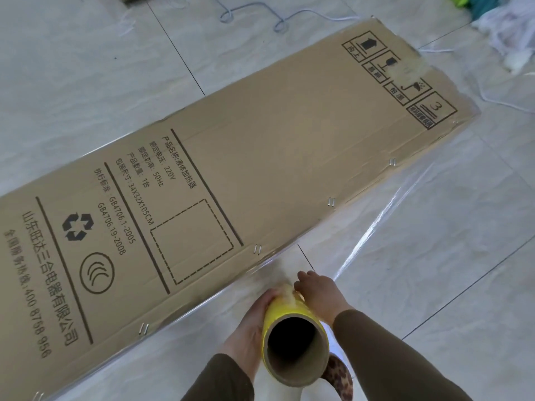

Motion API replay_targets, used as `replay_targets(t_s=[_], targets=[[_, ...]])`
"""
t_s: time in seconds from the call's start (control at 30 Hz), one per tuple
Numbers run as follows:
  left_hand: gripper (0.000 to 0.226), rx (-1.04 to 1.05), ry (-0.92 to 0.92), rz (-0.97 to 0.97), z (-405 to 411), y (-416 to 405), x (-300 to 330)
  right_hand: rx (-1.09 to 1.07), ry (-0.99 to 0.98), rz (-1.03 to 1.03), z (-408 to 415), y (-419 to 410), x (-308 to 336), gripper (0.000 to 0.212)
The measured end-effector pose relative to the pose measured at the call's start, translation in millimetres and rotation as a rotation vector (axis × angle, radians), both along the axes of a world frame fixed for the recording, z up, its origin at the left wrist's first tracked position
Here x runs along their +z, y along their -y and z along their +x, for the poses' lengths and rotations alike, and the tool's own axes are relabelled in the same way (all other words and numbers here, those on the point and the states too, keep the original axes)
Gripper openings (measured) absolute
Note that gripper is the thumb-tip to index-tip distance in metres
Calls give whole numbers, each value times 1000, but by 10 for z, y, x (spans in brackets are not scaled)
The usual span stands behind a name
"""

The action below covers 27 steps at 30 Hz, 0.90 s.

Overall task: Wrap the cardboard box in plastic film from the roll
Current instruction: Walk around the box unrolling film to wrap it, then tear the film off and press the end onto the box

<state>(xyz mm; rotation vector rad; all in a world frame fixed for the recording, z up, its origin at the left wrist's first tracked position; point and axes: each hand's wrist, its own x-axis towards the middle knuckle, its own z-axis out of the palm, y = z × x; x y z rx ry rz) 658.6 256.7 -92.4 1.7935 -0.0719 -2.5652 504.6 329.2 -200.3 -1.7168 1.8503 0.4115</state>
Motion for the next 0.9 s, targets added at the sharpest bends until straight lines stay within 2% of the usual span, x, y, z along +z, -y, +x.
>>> replay_targets(t_s=[0.07, 0.13, 0.23, 0.27, 0.3, 0.4, 0.43, 0.5, 0.6, 0.67, 0.8, 0.9], targets=[[18, -23, 17, -18, -41, 21, -4, -76, 36, -31, -61, -61, 33, 15], [19, -15, 14, 10, -81, 59, 17, -158, 27, -12, -76, -176, 76, 7], [18, -9, 11, -52, -93, 40, -9, -295, 13, 51, -116, -282, 88, 16], [20, -11, -11, -21, -91, 33, 8, -334, 21, 57, -141, -258, 80, 19], [24, -2, -24, 18, -93, 31, 3, -349, 34, 60, -162, -208, 54, 26], [31, 2, -65, 33, -84, 32, -51, -282, 55, 96, -159, -23, -43, 68], [31, 6, -85, 22, -80, 35, -77, -225, 42, 121, -140, 36, -49, 73], [28, 12, -100, -27, -72, 42, -110, -119, 28, 154, -109, 144, -36, 60], [29, -30, -100, -22, -20, 44, -139, -96, 18, 169, -88, 264, -22, 41], [30, -59, -84, -37, 40, 25, -150, -116, -2, 155, -66, 289, -11, 43], [31, -79, -35, -11, 129, -98, -197, -172, 56, 54, -58, 222, 26, 61], [36, -94, -22, 21, 165, -235, -249, -160, 82, 19, -83, 179, 75, 62]])
